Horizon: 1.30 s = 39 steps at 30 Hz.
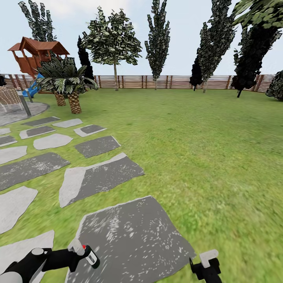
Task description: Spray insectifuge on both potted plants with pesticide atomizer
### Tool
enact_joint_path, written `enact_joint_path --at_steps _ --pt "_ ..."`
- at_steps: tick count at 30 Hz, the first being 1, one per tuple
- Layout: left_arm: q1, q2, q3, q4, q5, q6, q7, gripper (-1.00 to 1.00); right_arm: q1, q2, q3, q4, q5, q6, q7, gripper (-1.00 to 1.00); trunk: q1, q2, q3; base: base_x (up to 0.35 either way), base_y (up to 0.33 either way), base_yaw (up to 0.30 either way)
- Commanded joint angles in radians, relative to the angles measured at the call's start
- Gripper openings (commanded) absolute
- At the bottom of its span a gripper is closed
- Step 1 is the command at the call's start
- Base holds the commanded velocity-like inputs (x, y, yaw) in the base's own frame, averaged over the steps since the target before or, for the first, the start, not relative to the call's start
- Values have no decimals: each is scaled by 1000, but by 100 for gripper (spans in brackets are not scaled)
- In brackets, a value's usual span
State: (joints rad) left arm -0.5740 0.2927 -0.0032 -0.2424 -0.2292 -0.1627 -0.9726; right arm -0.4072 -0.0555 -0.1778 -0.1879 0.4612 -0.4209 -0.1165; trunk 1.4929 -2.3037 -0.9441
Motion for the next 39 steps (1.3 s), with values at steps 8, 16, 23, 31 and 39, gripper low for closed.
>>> enact_joint_path --at_steps 8,16,23,31,39 --pt "114 0 0 6 138 -131 239 -100 -1 19 -6 20 -107 -10 -29 100 0 0 -5 0 0 153" --pt "266 -9 0 3 271 -290 512 -100 -1 20 -6 54 -169 -10 -28 100 0 0 -13 0 0 234" --pt "275 -11 -1 9 373 -319 536 -100 -1 26 -6 61 -170 -10 -29 100 0 0 -20 0 0 234" --pt "288 -12 -1 11 427 -324 541 -100 -1 26 -6 62 -169 -10 -29 100 0 0 -28 -10 0 234" --pt "310 -11 -1 9 538 -328 539 -100 -1 26 -6 62 -168 -10 -29 100 0 0 -36 -256 -53 234"
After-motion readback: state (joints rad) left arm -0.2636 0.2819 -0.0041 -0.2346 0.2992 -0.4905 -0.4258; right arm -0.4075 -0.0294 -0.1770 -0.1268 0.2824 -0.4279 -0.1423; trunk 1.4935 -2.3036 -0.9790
